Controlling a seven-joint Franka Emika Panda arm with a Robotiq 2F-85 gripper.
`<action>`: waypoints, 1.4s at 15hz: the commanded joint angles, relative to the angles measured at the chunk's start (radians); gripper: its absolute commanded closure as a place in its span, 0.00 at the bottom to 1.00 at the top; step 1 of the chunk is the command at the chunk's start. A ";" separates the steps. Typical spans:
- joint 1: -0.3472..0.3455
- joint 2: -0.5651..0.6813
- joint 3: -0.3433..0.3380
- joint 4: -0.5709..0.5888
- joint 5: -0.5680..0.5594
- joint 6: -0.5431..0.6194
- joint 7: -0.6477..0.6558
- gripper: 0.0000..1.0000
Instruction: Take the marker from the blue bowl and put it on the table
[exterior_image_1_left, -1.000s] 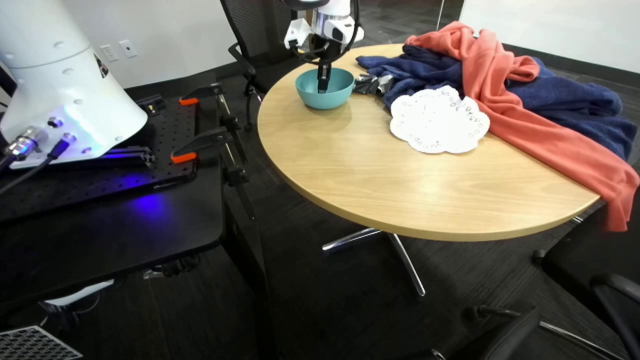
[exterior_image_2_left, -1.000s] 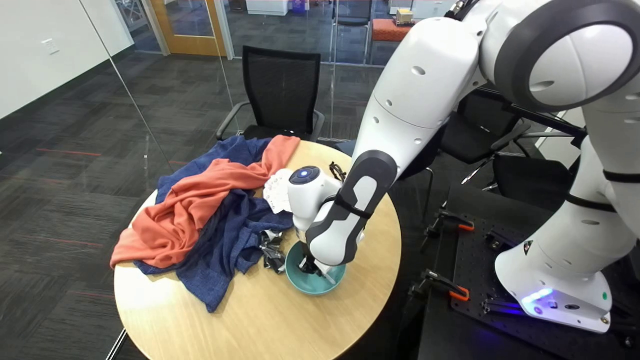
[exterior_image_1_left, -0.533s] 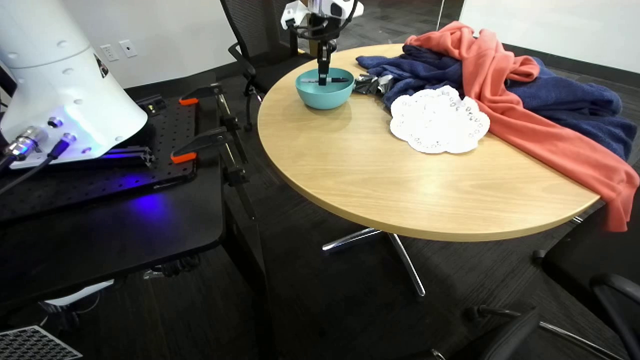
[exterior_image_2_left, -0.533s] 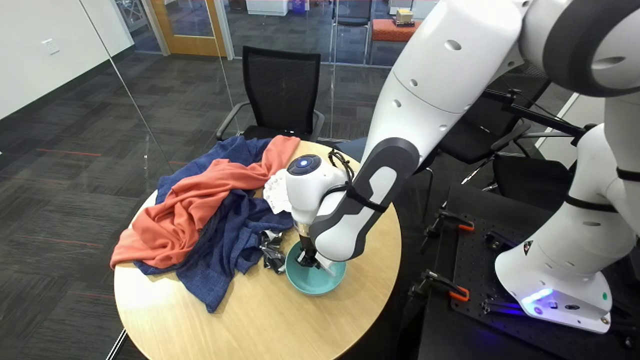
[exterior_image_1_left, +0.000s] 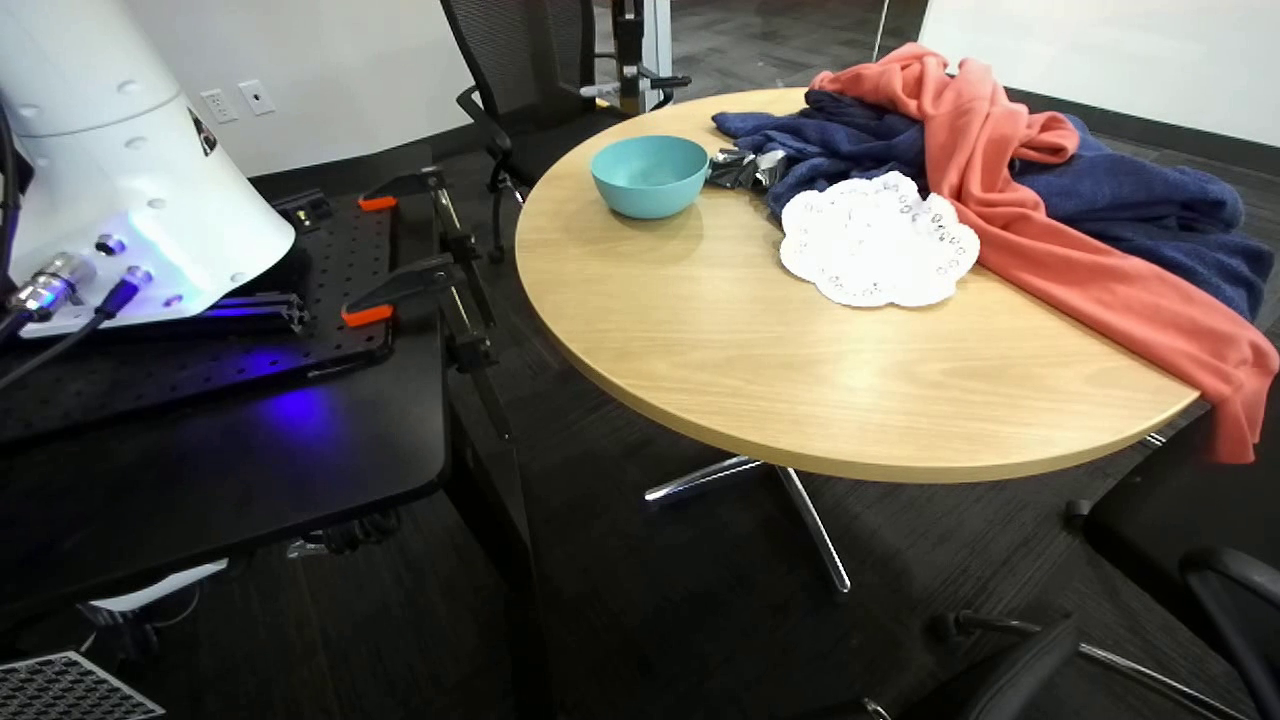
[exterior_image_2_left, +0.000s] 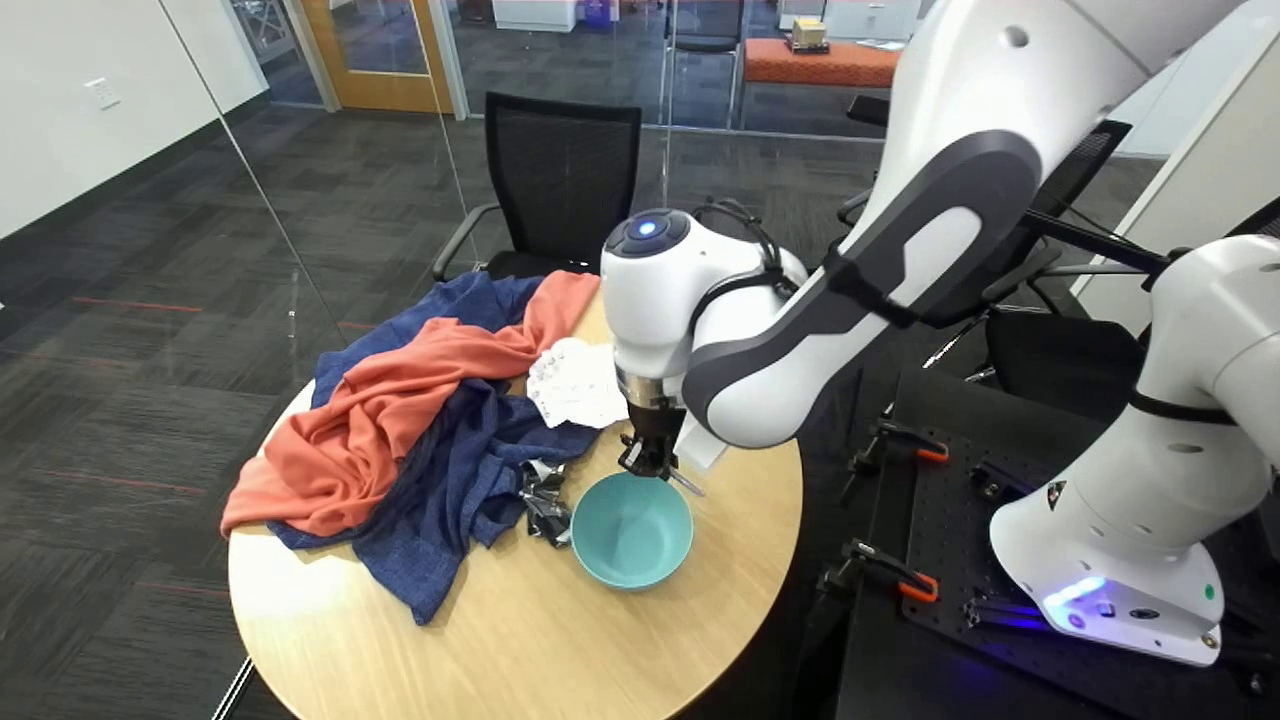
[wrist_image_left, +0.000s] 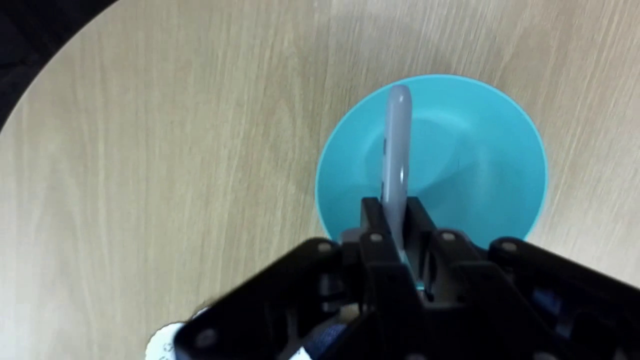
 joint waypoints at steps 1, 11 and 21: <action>-0.074 -0.155 0.003 -0.076 -0.081 -0.048 0.053 0.96; -0.270 0.015 -0.019 -0.015 -0.094 0.040 0.060 0.96; -0.239 0.305 -0.153 0.086 -0.035 0.263 0.074 0.96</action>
